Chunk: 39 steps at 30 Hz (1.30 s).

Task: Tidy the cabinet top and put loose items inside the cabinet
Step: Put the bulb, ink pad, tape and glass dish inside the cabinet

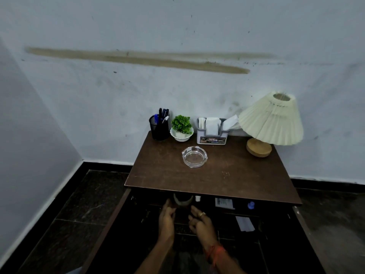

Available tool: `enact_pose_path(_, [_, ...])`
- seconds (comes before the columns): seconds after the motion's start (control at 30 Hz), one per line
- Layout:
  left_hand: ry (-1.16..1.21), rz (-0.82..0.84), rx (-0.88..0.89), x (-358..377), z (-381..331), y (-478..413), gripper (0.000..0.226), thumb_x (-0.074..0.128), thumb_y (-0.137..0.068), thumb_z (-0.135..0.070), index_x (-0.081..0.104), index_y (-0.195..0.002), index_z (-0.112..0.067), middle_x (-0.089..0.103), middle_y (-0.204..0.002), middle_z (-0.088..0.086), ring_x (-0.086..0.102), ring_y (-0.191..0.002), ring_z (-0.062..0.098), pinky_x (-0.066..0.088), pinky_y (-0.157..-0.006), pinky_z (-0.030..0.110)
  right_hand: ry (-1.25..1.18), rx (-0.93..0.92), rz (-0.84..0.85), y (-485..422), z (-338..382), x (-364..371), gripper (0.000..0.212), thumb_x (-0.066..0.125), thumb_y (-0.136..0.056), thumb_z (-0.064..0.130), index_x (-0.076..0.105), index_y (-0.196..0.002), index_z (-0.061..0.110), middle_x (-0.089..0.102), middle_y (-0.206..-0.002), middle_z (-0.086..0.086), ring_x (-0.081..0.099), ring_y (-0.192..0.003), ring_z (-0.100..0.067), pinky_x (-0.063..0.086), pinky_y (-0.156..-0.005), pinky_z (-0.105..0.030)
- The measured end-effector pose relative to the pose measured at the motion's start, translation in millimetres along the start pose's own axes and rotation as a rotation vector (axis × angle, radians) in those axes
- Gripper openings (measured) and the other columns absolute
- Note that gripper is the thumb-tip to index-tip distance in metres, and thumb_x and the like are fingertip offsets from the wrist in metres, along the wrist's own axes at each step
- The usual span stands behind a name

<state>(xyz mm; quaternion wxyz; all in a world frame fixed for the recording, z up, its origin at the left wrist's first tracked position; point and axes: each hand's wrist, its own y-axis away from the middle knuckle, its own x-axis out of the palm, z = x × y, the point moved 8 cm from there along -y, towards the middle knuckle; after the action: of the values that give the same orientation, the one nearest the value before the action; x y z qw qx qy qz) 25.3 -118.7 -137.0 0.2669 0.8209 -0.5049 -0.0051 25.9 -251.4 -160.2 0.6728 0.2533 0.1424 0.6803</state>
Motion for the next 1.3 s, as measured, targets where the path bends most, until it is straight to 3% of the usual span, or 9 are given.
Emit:
enact_pose_path(0.1, [-0.027,0.043,0.060,6.0,-18.4,16.7,0.049,0.033,-0.095,0.003,0.037,-0.144,-0.002,0.046,-0.144,0.012,0.043,-0.125,0.016,0.034,-0.101,0.028,-0.009,-0.042,0.015,16.4,16.0,1.9,0.050,0.041,-0.092,-0.009,0.047,-0.138,0.011,0.049,-0.140,-0.005,0.051,-0.123,-0.019,0.046,-0.077,-0.017])
enact_pose_path(0.23, [-0.096,0.085,0.123,12.1,-30.0,26.7,0.046,0.033,-0.097,0.000,0.040,-0.143,-0.003,0.045,-0.146,0.011,0.042,-0.135,0.022,0.033,-0.110,0.032,-0.008,-0.093,0.022,26.8,31.3,3.0,0.053,0.042,-0.090,-0.009,0.048,-0.137,0.014,0.051,-0.140,-0.001,0.052,-0.122,-0.017,0.047,-0.090,-0.022])
enact_pose_path(0.4, [-0.132,0.114,0.176,20.8,-40.0,33.7,0.043,0.028,-0.099,0.002,0.043,-0.139,0.001,0.048,-0.142,0.018,0.047,-0.131,0.027,0.037,-0.110,0.035,-0.027,-0.157,0.021,33.4,52.6,4.0,0.051,0.043,-0.090,-0.010,0.052,-0.134,0.013,0.053,-0.138,-0.001,0.052,-0.122,-0.016,0.046,-0.087,-0.020])
enact_pose_path(0.53, [-0.104,0.136,0.191,29.4,-50.6,31.5,0.043,0.029,-0.097,0.005,0.048,-0.135,0.002,0.055,-0.136,0.020,0.053,-0.126,0.029,0.041,-0.108,0.037,-0.060,-0.197,0.032,34.5,72.0,4.1,0.048,0.045,-0.090,-0.008,0.056,-0.128,0.019,0.054,-0.136,-0.001,0.053,-0.122,-0.017,0.045,-0.096,-0.030])
enact_pose_path(0.7, [-0.057,0.157,0.195,48.6,-70.0,17.6,0.043,0.031,-0.096,0.006,0.047,-0.136,0.003,0.054,-0.136,0.021,0.052,-0.127,0.029,0.040,-0.108,0.037,-0.068,-0.236,0.035,26.7,100.7,-0.4,0.050,0.042,-0.090,-0.012,0.049,-0.135,0.009,0.053,-0.137,-0.008,0.053,-0.117,-0.017,0.048,-0.086,-0.021])
enact_pose_path(0.8, [-0.039,0.146,0.201,58.0,-82.2,0.5,0.044,0.030,-0.097,0.005,0.042,-0.139,0.004,0.049,-0.141,0.020,0.048,-0.131,0.030,0.037,-0.110,0.036,-0.062,-0.262,0.019,16.7,120.1,-7.3,0.050,0.042,-0.091,-0.013,0.045,-0.137,0.004,0.051,-0.138,-0.013,0.052,-0.119,-0.020,0.046,-0.092,-0.027])
enact_pose_path(1.0, [-0.044,0.118,0.189,77.3,-104.1,-40.1,0.045,0.033,-0.099,-0.002,0.038,-0.143,0.000,0.043,-0.148,0.015,0.042,-0.136,0.025,0.033,-0.114,0.035,-0.122,-0.221,-0.072,-22.3,148.6,-25.6,0.055,0.047,-0.088,-0.012,0.043,-0.140,0.006,0.047,-0.142,-0.014,0.048,-0.128,-0.025,0.044,-0.097,-0.035])
enact_pose_path(1.17, [-0.033,0.104,0.157,91.1,-110.8,-69.1,0.046,0.032,-0.100,-0.010,0.034,-0.146,0.000,0.038,-0.151,0.015,0.038,-0.139,0.026,0.029,-0.116,0.035,-0.200,-0.175,-0.139,-50.2,167.4,-32.2,0.054,0.049,-0.088,-0.009,0.042,-0.140,0.006,0.047,-0.142,-0.010,0.052,-0.113,-0.018,0.045,-0.101,-0.039])
enact_pose_path(1.3, [-0.034,0.104,0.144,100.9,-110.4,-85.0,0.047,0.032,-0.101,-0.014,0.034,-0.146,-0.001,0.040,-0.149,0.015,0.039,-0.137,0.024,0.031,-0.114,0.032,-0.220,-0.153,-0.126,-66.1,172.6,-28.7,0.051,0.047,-0.091,-0.005,0.041,-0.141,0.006,0.047,-0.143,-0.008,0.051,-0.124,-0.022,0.046,-0.098,-0.036])
